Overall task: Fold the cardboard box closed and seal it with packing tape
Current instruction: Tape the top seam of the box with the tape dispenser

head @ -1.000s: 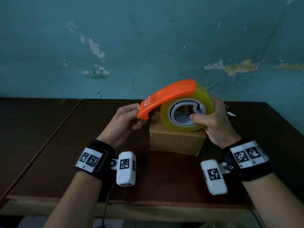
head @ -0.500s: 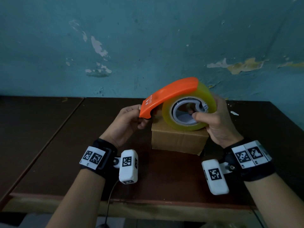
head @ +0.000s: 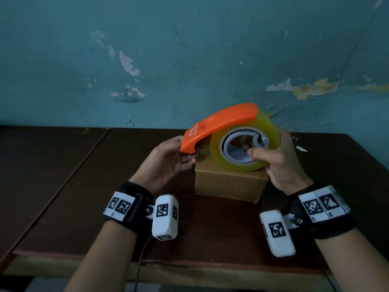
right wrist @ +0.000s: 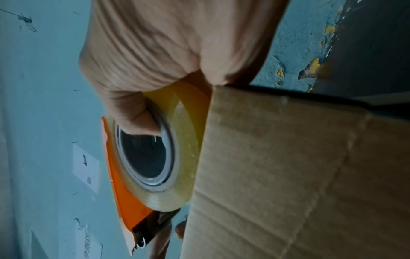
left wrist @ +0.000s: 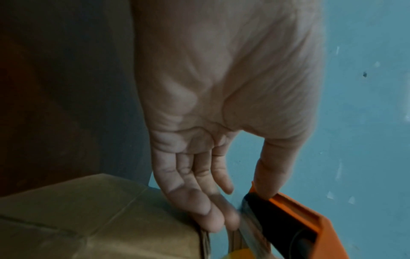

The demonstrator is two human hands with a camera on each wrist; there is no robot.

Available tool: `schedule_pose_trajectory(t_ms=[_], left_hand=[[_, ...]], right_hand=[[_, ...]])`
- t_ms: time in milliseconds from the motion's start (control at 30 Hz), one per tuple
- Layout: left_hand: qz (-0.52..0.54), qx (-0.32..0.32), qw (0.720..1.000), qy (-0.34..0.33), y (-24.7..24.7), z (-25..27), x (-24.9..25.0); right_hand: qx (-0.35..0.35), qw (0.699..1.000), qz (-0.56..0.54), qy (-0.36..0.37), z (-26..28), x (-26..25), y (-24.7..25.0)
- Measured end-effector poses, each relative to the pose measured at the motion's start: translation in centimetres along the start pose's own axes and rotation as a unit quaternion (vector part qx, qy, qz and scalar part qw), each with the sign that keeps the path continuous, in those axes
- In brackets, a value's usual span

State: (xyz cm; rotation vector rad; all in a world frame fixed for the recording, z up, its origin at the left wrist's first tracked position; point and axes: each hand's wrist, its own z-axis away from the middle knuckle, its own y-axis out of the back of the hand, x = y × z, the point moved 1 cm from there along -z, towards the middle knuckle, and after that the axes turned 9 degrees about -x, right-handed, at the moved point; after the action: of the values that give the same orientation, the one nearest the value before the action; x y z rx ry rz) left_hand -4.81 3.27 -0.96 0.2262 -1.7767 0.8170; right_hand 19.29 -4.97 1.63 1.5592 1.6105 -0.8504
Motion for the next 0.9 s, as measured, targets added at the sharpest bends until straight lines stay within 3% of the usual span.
schedule_pose_trajectory(t_ms=[167, 433, 700, 900], left_hand=[[0.01, 0.013, 1.0, -0.016, 0.34, 0.03, 0.25], [0.006, 0.019, 1.0, 0.014, 0.38, 0.12, 0.17], [-0.052, 0.086, 0.994, 0.045, 0.21, 0.18, -0.65], [-0.092, 0.081, 0.991, 0.045, 0.08, 0.17, 0.07]], right_hand=[[0.0, 1.0, 0.0, -0.004, 0.02, -0.15, -0.11], [-0.002, 1.0, 0.003, -0.01, 0.11, -0.15, 0.01], [-0.004, 1.0, 0.004, -0.005, 0.1, -0.14, -0.07], [-0.007, 1.0, 0.004, -0.001, 0.04, -0.14, -0.1]])
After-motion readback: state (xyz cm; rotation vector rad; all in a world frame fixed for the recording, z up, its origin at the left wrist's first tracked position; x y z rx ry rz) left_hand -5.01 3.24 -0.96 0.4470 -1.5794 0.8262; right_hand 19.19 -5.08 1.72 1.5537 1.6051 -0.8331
